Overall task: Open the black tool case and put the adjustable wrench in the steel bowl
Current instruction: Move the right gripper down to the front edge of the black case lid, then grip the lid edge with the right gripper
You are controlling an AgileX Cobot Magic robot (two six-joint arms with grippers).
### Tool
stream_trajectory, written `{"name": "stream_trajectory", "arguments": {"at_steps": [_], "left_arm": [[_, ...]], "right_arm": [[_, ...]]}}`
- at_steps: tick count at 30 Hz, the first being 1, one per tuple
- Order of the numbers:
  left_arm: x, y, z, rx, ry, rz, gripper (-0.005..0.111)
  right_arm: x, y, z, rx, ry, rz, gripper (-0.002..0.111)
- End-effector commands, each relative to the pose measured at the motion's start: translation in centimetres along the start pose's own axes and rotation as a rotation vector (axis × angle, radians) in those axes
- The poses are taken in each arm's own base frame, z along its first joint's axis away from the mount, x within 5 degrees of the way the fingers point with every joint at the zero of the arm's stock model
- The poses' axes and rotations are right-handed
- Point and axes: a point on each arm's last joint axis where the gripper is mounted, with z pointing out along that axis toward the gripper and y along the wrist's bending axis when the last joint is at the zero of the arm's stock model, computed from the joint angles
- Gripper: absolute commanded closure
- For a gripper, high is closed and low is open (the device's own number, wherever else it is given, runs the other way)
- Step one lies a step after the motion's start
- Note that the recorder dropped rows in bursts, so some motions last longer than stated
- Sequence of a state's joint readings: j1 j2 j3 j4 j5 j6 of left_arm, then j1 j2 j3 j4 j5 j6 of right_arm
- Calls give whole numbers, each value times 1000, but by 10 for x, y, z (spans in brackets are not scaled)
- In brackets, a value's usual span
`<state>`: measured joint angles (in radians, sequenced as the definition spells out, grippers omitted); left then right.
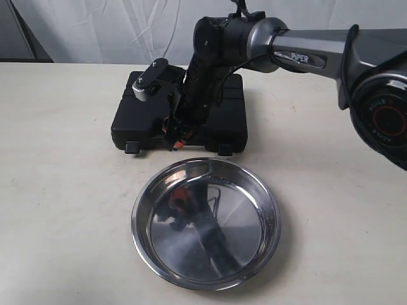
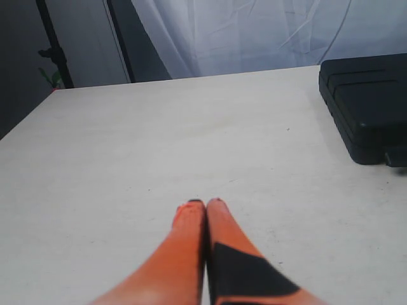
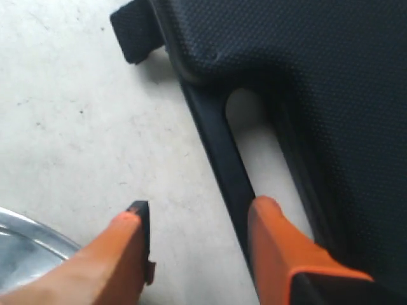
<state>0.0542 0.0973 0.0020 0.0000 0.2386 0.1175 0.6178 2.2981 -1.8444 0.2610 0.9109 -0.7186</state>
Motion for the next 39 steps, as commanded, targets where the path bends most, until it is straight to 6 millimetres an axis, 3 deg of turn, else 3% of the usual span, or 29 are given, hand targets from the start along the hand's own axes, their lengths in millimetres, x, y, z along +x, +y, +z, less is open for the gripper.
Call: {"name": "stream_trajectory", "arguments": {"at_steps": [1,7,12,14,16,22,23,27,32,39], "left_arm": [[-2,0,0,5,-14,-4,106],[-2,0,0,5,-14,-4,106],[-2,0,0,5,-14,-4,106],[-2,0,0,5,-14,-4,106],[-2,0,0,5,-14,-4,106],[-2,0,0,5,-14,-4,106],[-2,0,0,5,-14,-4,106],[-2,0,0,5,-14,-4,106],[-2,0,0,5,-14,-4,106],[-2,0,0,5,-14,-4,106]], "right_arm": [[3,-3,11,14,22,-21,61],[0,-6,14,48,-17,7,64],[2,-8,15,63,-2,-11,90],[3,-9,15,78,11,-28,95],[4,-10,13,92,23,-45,90],[5,-12,14,115,32,-65,55],[6,-14,16,123,43,-75,54],[8,-15,21,128,59,-86,61],[9,-15,24,127,60,-84,82],[11,-14,31,112,68,-72,83]]}}
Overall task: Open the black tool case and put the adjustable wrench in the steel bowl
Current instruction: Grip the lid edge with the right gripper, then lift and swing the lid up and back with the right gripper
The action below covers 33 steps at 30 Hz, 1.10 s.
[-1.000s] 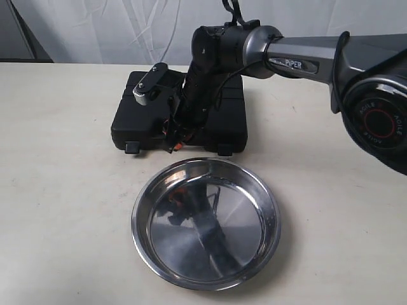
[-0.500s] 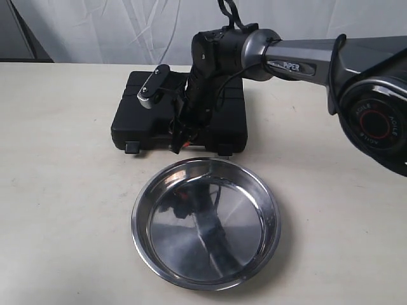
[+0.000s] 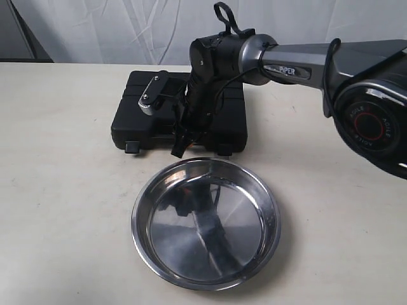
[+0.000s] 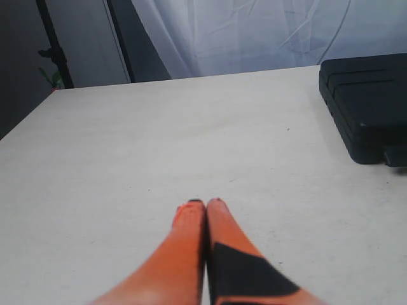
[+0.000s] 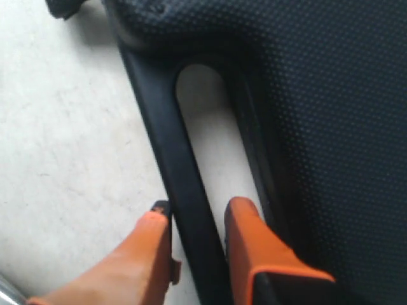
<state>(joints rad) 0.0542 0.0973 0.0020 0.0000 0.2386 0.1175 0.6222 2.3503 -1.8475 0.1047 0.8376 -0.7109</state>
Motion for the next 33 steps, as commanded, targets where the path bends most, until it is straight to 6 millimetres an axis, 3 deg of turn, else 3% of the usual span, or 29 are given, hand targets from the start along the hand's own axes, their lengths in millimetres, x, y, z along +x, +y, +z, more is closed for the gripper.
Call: {"name": "stream_trajectory", "arguments": {"at_steps": [1,3,6,10,21,27,33], "left_arm": [[-2,0,0,5,-14,-4,106],[-2,0,0,5,-14,-4,106],[-2,0,0,5,-14,-4,106],[-2,0,0,5,-14,-4,106],[-2,0,0,5,-14,-4,106],[-2,0,0,5,-14,-4,106],[-2,0,0,5,-14,-4,106]], "right_arm": [[2,-2,8,4,1,20,84],[2,-2,8,2,3,27,88],[2,-2,7,2,3,27,109],[2,0,3,-15,2,45,109],[-19,0,-53,-12,-156,109,109],[-23,0,-73,4,-196,112,109],[-32,-3,-99,30,-308,218,109]]}}
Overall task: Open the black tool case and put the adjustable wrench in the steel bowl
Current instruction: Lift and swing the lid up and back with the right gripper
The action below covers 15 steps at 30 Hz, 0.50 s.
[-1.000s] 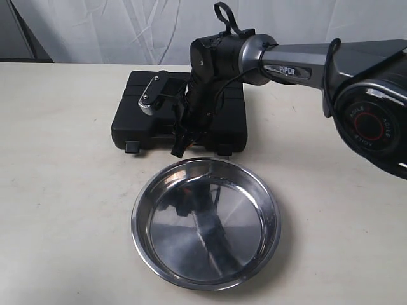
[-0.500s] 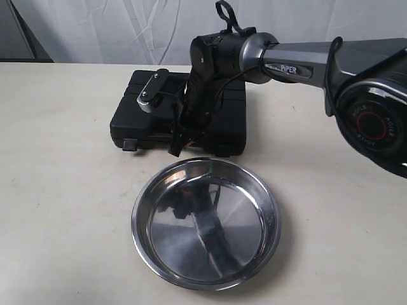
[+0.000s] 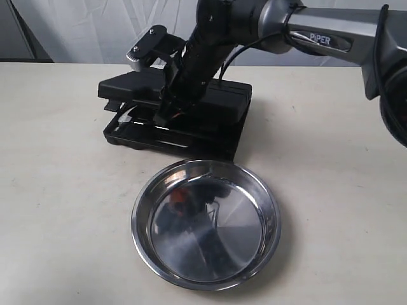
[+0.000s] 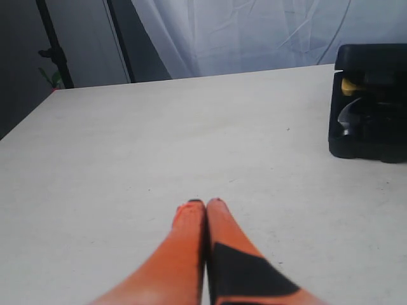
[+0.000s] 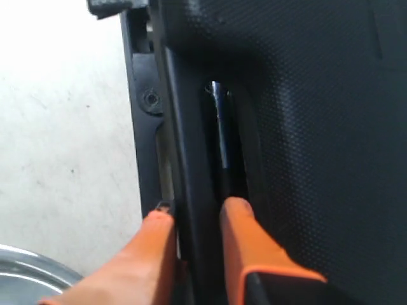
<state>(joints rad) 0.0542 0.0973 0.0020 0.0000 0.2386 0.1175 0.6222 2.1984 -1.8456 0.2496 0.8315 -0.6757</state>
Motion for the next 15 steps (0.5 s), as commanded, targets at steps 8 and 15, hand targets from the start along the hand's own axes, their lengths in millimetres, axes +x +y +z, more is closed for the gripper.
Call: {"name": "stream_trajectory", "arguments": {"at_steps": [8,15], "left_arm": [[-2,0,0,5,-14,-4,106],[-2,0,0,5,-14,-4,106]], "right_arm": [[-33,-12,-58,156,-300,196,109],[-19,-40,-69,257,-283,209,109]]}}
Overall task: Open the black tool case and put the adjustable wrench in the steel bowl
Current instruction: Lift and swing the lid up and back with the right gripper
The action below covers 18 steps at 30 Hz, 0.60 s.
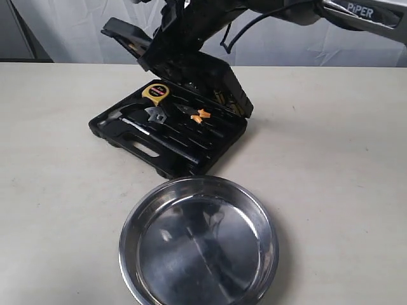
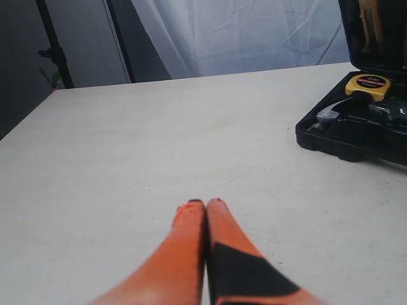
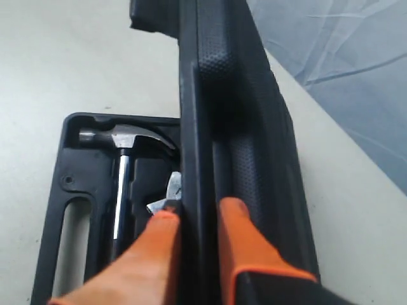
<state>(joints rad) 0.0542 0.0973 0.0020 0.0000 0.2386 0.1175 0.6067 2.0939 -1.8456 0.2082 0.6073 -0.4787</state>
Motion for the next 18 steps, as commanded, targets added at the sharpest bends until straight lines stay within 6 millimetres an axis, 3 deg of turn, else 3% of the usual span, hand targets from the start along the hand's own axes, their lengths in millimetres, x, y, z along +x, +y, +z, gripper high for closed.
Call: {"name": "stream_trajectory", "arguments": {"at_steps": [1,4,7,12,18], "left_arm": [[-2,0,0,5,-14,-4,106],[-2,0,0,5,-14,-4,106],[-2,0,0,5,-14,-4,106],[-2,0,0,5,-14,-4,106],[-2,0,0,5,-14,-4,106]], "right_arm": [[5,-36,-13,90,-8,58,109],[13,-54,-16,122,1,84,109],[27,-88,-24,213,40,62,109],[54,-120,-27,245,132,107,109],[71,-130,-20,260,209,91,109]]}}
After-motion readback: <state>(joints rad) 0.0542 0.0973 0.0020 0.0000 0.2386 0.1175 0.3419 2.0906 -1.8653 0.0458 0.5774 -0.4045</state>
